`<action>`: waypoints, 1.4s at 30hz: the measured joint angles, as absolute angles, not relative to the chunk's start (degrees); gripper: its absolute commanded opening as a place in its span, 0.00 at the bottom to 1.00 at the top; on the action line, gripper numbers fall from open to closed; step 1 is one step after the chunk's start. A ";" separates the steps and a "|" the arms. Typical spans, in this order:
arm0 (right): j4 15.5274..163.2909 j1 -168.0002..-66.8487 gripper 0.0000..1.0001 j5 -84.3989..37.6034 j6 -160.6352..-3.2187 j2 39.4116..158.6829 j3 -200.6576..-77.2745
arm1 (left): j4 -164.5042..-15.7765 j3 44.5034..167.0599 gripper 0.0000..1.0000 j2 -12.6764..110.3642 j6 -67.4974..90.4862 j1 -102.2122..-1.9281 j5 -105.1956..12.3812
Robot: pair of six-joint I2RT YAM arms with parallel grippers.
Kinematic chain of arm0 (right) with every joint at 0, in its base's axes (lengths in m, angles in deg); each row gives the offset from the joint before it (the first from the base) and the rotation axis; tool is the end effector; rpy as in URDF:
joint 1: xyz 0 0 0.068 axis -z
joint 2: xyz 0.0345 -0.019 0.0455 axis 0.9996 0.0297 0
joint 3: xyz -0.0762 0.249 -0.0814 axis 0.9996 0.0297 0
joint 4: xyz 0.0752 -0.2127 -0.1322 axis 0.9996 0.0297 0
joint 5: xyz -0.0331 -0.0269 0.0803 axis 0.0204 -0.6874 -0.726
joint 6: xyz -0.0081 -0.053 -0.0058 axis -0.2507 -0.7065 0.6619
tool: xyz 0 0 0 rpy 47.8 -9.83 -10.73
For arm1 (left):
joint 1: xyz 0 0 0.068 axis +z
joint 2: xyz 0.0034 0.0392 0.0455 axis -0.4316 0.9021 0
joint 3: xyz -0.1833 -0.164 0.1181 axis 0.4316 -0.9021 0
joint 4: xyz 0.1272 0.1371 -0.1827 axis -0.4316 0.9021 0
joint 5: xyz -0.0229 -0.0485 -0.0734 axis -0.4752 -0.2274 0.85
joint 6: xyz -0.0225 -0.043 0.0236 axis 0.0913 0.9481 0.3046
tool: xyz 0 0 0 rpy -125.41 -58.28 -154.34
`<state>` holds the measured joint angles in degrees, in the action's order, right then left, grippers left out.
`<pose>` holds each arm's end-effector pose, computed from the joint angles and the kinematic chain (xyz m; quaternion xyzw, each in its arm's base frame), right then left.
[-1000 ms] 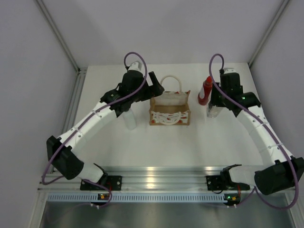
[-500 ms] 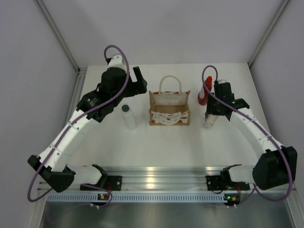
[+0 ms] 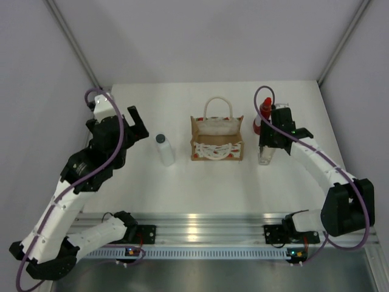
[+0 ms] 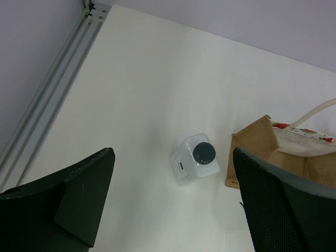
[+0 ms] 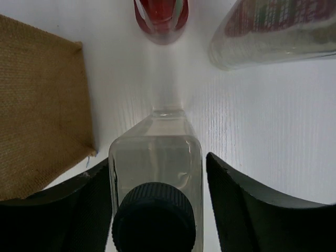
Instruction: Take the personal care products out of the canvas bag
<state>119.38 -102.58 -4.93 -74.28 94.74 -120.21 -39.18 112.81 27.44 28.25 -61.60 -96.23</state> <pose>0.2728 0.0627 0.2595 0.0334 0.9368 -0.0024 0.3482 0.1378 -0.0710 0.4453 -0.1412 0.7939 -0.0211 0.5911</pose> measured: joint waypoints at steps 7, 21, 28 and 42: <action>117.37 -102.58 0.87 -4.95 -74.65 92.82 -120.46 | -38.43 105.99 0.98 19.46 28.32 -61.60 -102.48; 123.10 -102.52 0.99 -3.16 -77.23 67.77 -124.80 | -37.80 93.69 0.98 7.04 30.22 -61.60 -106.87; 126.70 -102.80 0.99 -1.17 -79.09 57.15 -123.36 | -37.80 92.20 0.98 3.06 29.02 -61.60 -105.74; 136.67 -104.02 1.00 3.25 -82.63 47.59 -121.18 | -37.75 91.37 0.98 -1.66 20.38 -61.60 -97.61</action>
